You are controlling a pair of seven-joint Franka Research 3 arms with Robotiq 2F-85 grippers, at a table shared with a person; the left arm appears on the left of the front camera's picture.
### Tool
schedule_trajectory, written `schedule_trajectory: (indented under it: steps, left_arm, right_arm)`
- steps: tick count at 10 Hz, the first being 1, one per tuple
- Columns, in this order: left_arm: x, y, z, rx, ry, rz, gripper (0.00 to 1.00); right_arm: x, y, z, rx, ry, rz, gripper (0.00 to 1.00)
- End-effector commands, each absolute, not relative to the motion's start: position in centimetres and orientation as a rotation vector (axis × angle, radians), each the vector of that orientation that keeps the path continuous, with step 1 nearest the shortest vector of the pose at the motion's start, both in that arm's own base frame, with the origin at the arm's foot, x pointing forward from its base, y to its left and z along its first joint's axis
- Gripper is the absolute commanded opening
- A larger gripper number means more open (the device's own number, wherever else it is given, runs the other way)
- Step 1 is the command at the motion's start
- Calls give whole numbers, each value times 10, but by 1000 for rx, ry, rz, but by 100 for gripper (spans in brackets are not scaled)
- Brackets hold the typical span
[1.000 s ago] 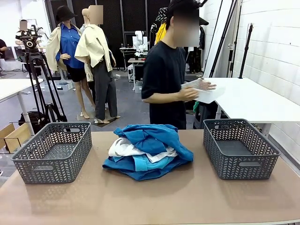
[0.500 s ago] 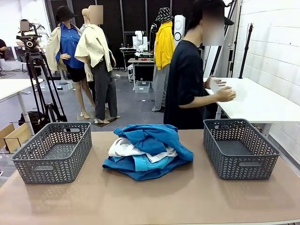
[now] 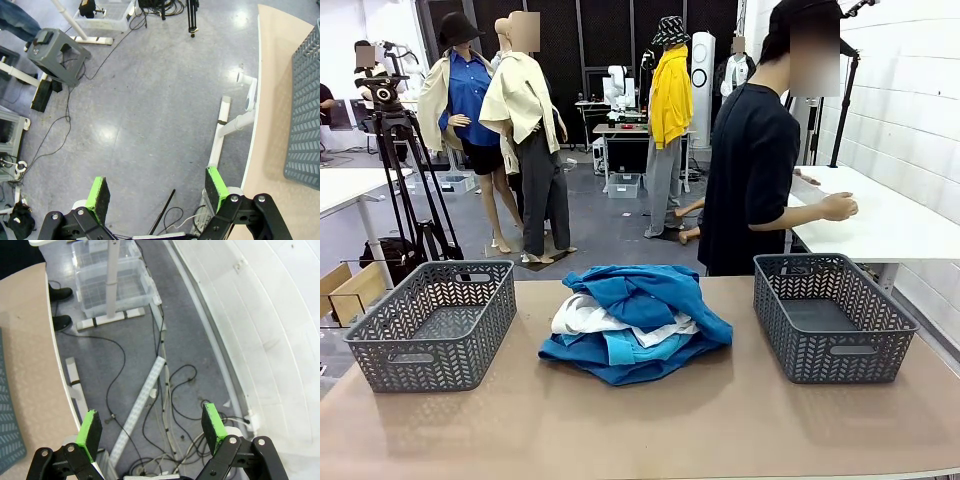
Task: Sort the tops and bottoms.
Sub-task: Lift clothes from the center of the table with your left hand.
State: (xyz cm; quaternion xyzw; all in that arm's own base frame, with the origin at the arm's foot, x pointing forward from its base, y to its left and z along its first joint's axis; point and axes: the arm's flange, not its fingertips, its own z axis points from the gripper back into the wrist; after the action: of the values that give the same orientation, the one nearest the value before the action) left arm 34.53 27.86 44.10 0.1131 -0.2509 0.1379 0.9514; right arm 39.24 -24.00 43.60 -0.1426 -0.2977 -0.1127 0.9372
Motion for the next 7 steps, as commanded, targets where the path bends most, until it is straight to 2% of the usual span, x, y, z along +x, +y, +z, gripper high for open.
schedule_trajectory:
  steps: [1, 7]
  left_arm:
    - [343, 279, 442, 235, -505, 273, 100]
    - [343, 279, 442, 235, -505, 273, 100]
  right_arm:
    - [395, -240, 435, -289, -609, -228, 100]
    - [395, -240, 435, -289, -609, -228, 100]
